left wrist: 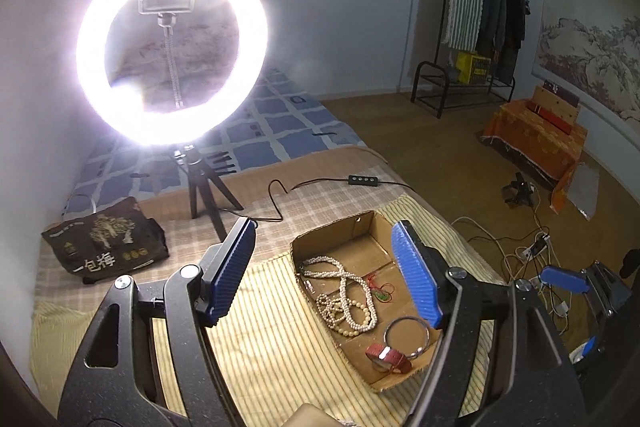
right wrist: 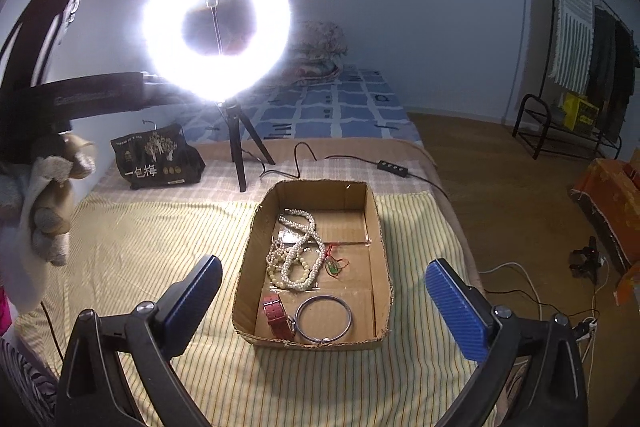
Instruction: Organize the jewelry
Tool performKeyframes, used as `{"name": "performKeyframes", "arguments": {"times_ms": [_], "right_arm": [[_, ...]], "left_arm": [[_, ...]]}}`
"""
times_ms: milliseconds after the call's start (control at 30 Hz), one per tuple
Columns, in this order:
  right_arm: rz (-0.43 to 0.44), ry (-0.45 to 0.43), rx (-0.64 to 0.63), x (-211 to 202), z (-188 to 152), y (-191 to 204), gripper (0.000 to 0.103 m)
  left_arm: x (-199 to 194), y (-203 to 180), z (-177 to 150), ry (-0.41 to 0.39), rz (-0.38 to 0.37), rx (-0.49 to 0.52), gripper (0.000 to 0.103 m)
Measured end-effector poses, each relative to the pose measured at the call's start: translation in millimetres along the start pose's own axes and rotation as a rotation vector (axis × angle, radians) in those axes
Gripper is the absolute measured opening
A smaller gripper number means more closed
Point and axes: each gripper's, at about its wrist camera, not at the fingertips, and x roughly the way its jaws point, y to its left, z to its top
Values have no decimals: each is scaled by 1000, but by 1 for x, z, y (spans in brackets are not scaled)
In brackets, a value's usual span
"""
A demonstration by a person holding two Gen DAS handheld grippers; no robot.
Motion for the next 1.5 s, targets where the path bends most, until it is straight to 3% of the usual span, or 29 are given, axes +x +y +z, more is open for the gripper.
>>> {"name": "performKeyframes", "arguments": {"times_ms": [100,400,833,1033,1067,1200,1500], "right_arm": [[-20,-15,-2,-9,2,7,103],[-57,-54,-20,-31,3,35,103],[-95,-125,-44,-56,-3,73,103],[-111,-167,-57,-60,-13,86,103],[-111,-168,-57,-59,-13,87,103],[-116,-170,-45,-56,-18,86,103],[-162,-134,-11,-45,-27,72,103]], "left_arm": [[-18,5,-4,-25,11,9,80],[-69,31,-25,-62,35,-26,81],[-123,51,-86,-37,118,-59,82],[-144,40,-108,-85,138,-40,98],[-146,40,-110,-93,141,-40,102],[-150,38,-117,-116,156,-45,103],[-135,38,-141,-40,173,-47,103]]}}
